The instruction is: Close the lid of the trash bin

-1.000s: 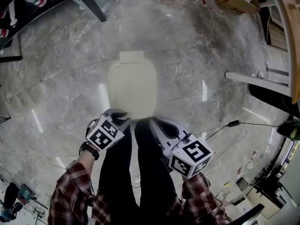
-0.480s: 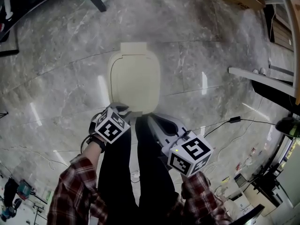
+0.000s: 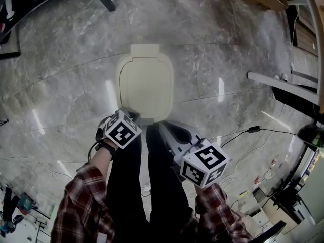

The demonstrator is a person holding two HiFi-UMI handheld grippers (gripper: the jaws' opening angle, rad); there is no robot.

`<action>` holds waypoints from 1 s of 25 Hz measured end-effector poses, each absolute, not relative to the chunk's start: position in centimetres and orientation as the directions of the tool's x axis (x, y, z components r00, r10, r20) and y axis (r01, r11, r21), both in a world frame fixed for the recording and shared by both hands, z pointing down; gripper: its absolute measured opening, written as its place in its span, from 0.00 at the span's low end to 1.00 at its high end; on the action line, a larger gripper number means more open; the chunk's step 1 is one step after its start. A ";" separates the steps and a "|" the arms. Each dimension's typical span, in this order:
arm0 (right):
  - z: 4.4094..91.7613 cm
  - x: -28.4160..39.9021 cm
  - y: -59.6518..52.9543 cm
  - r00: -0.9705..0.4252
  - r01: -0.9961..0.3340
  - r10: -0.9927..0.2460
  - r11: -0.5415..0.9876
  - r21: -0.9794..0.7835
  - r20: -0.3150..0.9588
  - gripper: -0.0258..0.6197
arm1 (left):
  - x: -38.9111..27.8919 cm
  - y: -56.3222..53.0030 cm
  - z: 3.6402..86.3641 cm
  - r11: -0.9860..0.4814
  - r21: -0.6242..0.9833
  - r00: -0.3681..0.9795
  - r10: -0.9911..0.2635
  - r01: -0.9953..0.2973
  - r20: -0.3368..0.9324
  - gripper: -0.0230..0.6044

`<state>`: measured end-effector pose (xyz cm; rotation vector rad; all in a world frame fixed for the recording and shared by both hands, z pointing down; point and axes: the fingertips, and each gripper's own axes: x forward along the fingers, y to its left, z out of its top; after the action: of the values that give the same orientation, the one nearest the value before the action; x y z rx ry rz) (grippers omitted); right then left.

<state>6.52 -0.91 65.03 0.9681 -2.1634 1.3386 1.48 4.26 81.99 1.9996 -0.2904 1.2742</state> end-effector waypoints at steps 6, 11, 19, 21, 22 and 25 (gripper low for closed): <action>64.8 6.2 -0.8 -0.671 -0.741 -0.340 0.299 -0.601 0.659 0.06 | 1.2 4.1 82.0 -0.682 0.464 0.471 0.195 -0.565 0.861 0.05; 61.9 6.5 -0.8 -0.676 -0.737 -0.335 0.318 -0.596 0.656 0.06 | 1.9 2.2 78.1 -0.650 0.457 0.498 0.138 -0.607 0.856 0.05; 52.8 5.7 -7.0 -0.682 -0.730 -0.422 0.449 -0.516 0.597 0.06 | 1.9 -7.3 65.7 -0.644 0.391 0.574 -0.092 -0.657 0.814 0.05; 49.3 5.2 -8.1 -0.681 -0.731 -0.450 0.469 -0.495 0.578 0.06 | 1.4 -8.6 61.1 -0.632 0.398 0.612 -0.155 -0.665 0.776 0.05; 47.4 5.1 -8.7 -0.679 -0.732 -0.468 0.479 -0.484 0.566 0.06 | 1.2 -9.2 58.7 -0.630 0.399 0.629 -0.187 -0.666 0.755 0.05; 41.6 4.8 -9.5 -0.677 -0.735 -0.517 0.501 -0.457 0.524 0.06 | 0.3 -10.4 51.4 -0.632 0.394 0.671 -0.279 -0.667 0.687 0.05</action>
<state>4.82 -9.49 41.59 1.0500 -2.4292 0.9653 0.34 -10.44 51.35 2.2350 -0.7256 0.7762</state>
